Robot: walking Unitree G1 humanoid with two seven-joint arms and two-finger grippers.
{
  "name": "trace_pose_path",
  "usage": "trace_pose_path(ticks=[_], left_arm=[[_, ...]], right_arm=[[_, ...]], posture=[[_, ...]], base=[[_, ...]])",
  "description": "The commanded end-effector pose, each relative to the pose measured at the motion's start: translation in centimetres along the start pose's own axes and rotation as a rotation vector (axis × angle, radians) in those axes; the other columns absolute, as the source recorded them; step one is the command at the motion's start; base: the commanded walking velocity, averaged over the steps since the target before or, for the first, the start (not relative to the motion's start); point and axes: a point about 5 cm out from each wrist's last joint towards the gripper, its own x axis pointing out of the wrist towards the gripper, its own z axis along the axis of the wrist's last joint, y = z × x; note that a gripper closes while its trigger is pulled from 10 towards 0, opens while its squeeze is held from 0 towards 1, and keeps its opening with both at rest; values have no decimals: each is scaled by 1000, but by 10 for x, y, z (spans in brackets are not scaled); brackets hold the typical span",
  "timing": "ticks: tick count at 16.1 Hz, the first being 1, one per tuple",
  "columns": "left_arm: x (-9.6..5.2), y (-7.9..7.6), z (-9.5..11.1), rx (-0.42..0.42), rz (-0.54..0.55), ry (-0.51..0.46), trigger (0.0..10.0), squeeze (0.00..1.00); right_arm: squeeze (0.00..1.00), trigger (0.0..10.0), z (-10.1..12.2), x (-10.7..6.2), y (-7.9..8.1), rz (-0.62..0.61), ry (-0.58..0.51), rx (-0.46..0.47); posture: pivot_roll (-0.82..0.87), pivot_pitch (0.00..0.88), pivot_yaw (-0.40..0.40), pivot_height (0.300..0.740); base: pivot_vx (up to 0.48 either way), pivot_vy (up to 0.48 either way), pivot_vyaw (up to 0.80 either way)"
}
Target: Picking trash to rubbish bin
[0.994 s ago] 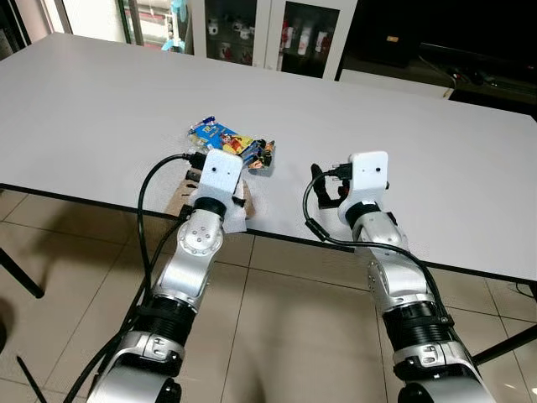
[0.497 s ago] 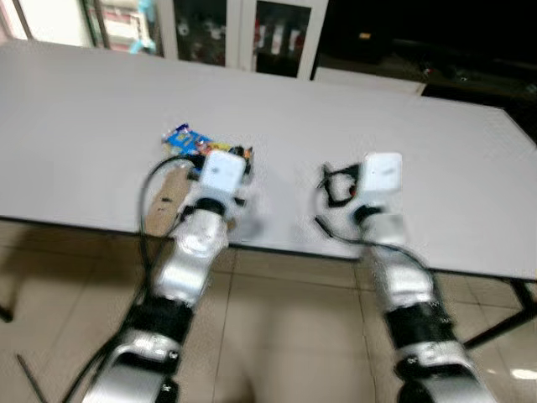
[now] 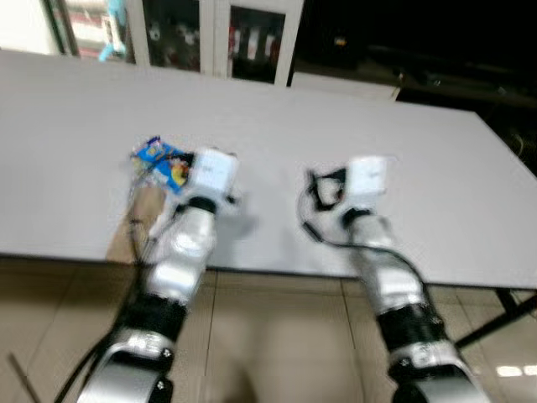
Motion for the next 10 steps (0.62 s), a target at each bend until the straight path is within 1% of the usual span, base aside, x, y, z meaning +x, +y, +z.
trace_pose_path(ticks=[1, 2, 3, 4, 5, 6, 7, 8, 10], left_arm=[[1, -13, 6, 13, -30, -20, 10000, 0], [1, -13, 7, 44, -29, -26, 10000, 0], [1, -13, 7, 49, -32, -24, 10000, 0], [0, -14, 7, 81, -41, -22, 10000, 0], [0, -14, 7, 94, -44, -20, 10000, 0], [-1, -12, 6, 129, -45, -17, 10000, 0], [-2, -11, 4, 147, -41, -15, 10000, 408], [-2, -10, 2, 152, -39, -12, 10000, 1000], [-2, -9, -2, 172, -40, 10, 10000, 1000]], right_arm=[[0, 10000, 1, 0, -17, -47, -1, -4], [0, 10000, 1, 0, -17, -47, 0, -5], [0, 10000, 1, 0, -17, -46, 0, -5], [0, 10000, 0, 0, -17, -44, 3, -5], [0, 10000, 0, 0, -16, -43, 4, -5], [0, 10000, 0, 0, -16, -38, 6, -7], [0, 10000, -1, -1, -16, -36, 9, -8], [0, 10000, -1, -1, -16, -34, 11, -10], [0, 10000, -2, -1, -15, -29, 15, -9]], posture=[[-36, 40, -126, 740], [-36, 40, -124, 740], [-35, 39, -126, 740], [-35, 39, -124, 740], [-35, 39, -124, 740], [-34, 40, -124, 740], [-34, 40, -124, 740], [-33, 39, -124, 740], [-35, 40, -123, 740]], base=[[251, 0, 0], [0, 0, 0], [0, 0, 0], [0, 0, 0], [0, 0, 0], [0, 0, 0], [0, 0, 0], [0, 0, 0], [0, 0, 0]])
